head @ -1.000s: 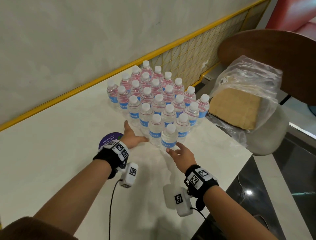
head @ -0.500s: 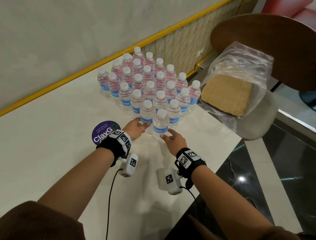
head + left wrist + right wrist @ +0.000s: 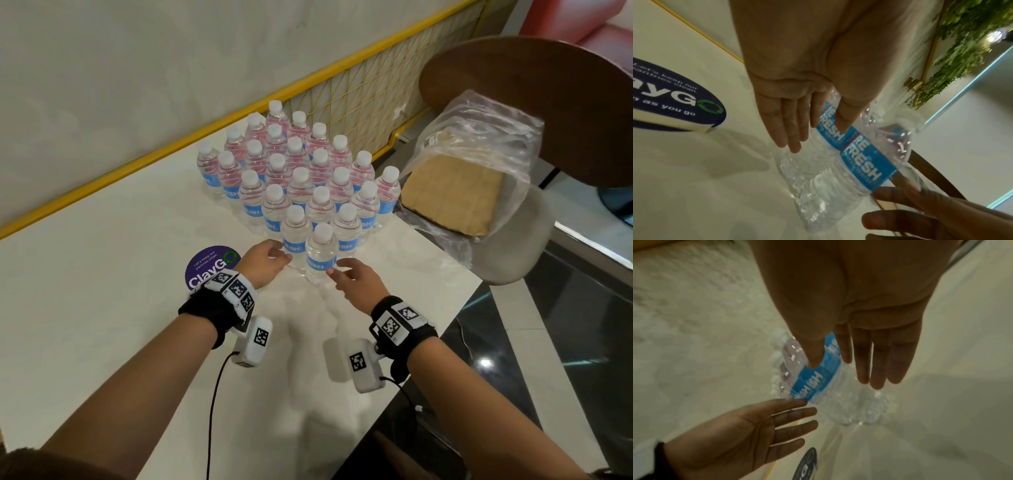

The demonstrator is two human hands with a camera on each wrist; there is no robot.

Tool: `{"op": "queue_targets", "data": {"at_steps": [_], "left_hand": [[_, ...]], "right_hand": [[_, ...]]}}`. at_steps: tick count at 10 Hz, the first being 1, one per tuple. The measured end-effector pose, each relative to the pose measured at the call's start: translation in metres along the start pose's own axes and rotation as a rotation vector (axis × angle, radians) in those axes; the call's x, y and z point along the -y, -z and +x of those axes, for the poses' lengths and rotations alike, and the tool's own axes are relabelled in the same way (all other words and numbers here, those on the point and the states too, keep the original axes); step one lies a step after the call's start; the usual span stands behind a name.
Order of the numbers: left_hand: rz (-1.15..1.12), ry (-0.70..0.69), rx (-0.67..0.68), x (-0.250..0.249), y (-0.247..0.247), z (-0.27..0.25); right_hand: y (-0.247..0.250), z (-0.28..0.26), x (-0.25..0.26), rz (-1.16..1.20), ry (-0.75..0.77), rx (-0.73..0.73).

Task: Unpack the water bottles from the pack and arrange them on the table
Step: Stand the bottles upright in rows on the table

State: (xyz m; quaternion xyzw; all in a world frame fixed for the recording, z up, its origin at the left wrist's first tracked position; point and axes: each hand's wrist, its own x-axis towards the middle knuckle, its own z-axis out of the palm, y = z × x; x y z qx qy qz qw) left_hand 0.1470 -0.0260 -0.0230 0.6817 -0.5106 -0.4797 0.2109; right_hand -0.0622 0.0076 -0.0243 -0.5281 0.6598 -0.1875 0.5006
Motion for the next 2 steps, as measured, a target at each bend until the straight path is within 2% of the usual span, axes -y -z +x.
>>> {"op": "queue_targets", "data": {"at_steps": [1,2], "left_hand": [[-0.088,-0.094,-0.043,-0.01,0.007,-0.025],[-0.137,-0.156,-0.023,-0.008,0.011,-0.065]], "right_hand": [[0.026,-0.016,0.012,-0.157,0.077,0.09],[0.052,-0.041,0.02,-0.391,0.146,0.223]]}}
